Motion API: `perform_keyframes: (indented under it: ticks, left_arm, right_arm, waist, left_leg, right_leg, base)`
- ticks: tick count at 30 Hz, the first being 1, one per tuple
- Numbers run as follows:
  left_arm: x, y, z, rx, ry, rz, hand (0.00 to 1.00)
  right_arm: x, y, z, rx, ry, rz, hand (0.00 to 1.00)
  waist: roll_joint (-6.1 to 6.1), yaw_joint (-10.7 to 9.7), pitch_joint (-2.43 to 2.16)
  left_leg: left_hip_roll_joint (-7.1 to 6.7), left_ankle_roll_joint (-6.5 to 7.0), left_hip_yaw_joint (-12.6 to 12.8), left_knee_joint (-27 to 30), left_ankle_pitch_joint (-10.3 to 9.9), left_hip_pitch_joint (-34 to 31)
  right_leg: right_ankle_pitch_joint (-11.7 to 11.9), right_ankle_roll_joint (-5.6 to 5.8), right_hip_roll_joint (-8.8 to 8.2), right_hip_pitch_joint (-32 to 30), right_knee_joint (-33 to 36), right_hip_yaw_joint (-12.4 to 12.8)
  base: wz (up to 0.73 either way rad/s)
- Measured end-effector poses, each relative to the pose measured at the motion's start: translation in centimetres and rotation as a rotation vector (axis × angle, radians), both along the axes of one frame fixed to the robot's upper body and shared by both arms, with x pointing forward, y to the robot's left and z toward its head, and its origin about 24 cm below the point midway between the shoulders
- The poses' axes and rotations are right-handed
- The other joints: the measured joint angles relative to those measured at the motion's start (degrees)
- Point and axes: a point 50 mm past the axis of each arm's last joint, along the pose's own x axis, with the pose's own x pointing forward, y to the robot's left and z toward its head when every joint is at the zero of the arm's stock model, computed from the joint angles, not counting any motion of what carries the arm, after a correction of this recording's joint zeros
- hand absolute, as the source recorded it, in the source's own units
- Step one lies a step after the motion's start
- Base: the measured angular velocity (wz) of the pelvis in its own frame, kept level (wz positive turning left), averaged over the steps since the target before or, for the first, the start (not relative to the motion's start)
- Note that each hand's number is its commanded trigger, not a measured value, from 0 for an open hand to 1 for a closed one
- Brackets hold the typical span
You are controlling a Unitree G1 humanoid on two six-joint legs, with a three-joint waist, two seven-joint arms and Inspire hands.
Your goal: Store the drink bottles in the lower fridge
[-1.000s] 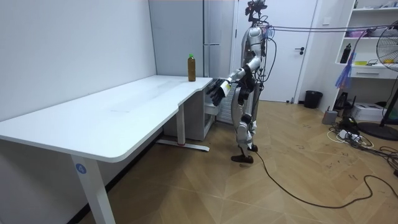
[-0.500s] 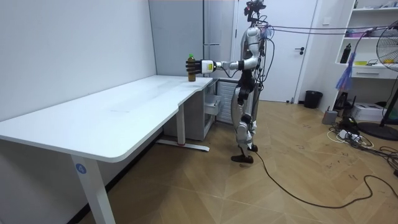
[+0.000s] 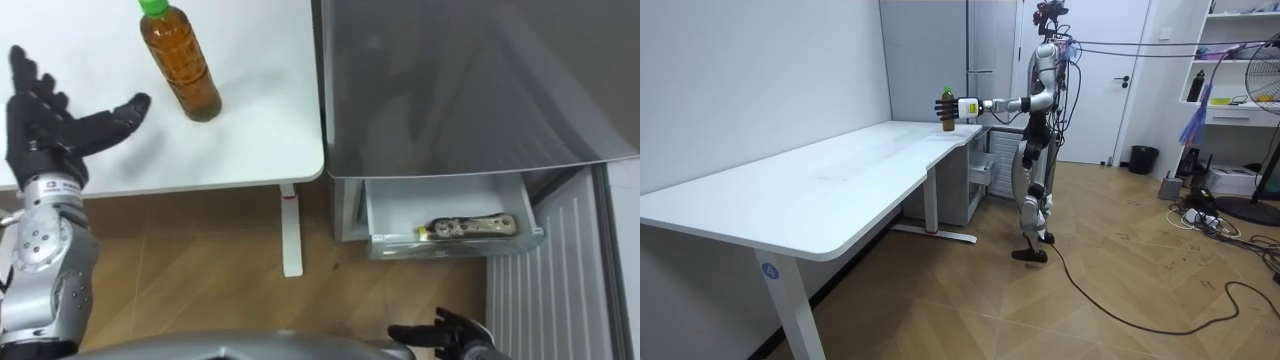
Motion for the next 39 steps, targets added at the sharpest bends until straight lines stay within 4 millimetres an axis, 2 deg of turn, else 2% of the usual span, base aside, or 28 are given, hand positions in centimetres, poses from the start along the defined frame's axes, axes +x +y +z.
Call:
perform_keyframes:
  ticks: [9, 16, 24, 26, 27, 30, 39]
  left_arm:
    - [0.7, -0.6, -0.8, -0.096, 0.026, -0.111, 0.0]
    - [1.4, -0.8, -0.6, -0.132, 0.015, -0.128, 0.0]
    - [2.1, -1.0, -0.3, -0.133, 0.008, -0.142, 0.0]
    - [2.4, -0.8, -0.9, -0.124, 0.043, -0.132, 0.0]
    - [2.5, -0.4, -1.3, -0.115, 0.073, -0.118, 0.0]
    - [2.3, 0.5, -2.3, -0.118, 0.127, -0.073, 0.0]
    - [2.5, 1.4, -2.0, -0.111, 0.12, -0.02, 0.0]
  right_arm:
    - [-0.3, -0.1, 0.0, -0.009, 0.003, -0.01, 0.0]
    - [-0.4, -0.5, 0.0, -0.037, 0.004, -0.046, 0.0]
    - [-0.7, -0.7, 0.0, -0.048, 0.013, -0.07, 0.0]
    - [-0.7, -0.8, 0.0, -0.048, 0.017, -0.079, 0.0]
    - [-0.8, -0.8, 0.0, -0.048, 0.021, -0.087, 0.0]
    - [-0.9, -0.9, 0.0, -0.053, 0.024, -0.099, 0.0]
    - [-2.2, -1.4, -0.1, -0.122, 0.105, -0.053, 0.0]
  waist:
    - [0.11, -0.1, 0.15]
    - [1.39, -0.2, 0.53]
    - [1.68, -0.8, 0.47]
    - [1.54, -1.2, 0.52]
    - [1.83, -1.4, 0.34]
    - [1.85, -2.4, 0.29]
    - [1.08, -3.6, 0.21]
  left_leg:
    - [0.09, 0.0, 0.0, 0.2, 0.0, 0.0]
    - [0.28, -0.01, 0.2, 0.3, 0.0, 0.1]
    - [0.32, -0.1, 0.2, 0.2, 0.0, 0.2]
    - [0.28, -0.09, 0.3, 0.1, 0.1, 0.4]
    - [0.33, -0.09, 0.5, 0.1, 0.1, 0.5]
    - [0.45, -0.1, 1.2, 0.0, 0.1, 0.9]
    - [0.48, -0.09, 1.6, -0.1, 0.1, 1.5]
  right_leg:
    - [0.0, -0.01, 0.04, 0.1, 0.0, 0.0]
    - [0.1, -0.11, 0.23, 0.0, 0.0, 0.9]
    - [0.1, -0.19, 0.38, 0.0, 0.0, 1.5]
    - [0.1, -0.19, 0.38, 0.0, 0.0, 1.8]
    - [0.1, -0.19, 0.46, 0.0, 0.0, 2.4]
    - [0.1, -0.23, 0.56, 0.0, 0.1, 3.1]
    - [0.1, -0.24, 0.66, 0.1, 0.6, 4.4]
  base:
    - [0.0]
    - [0.0]
    - [0.0]
    - [-0.04]
    - [-0.12]
    - [-0.15]
    - [-0.03]
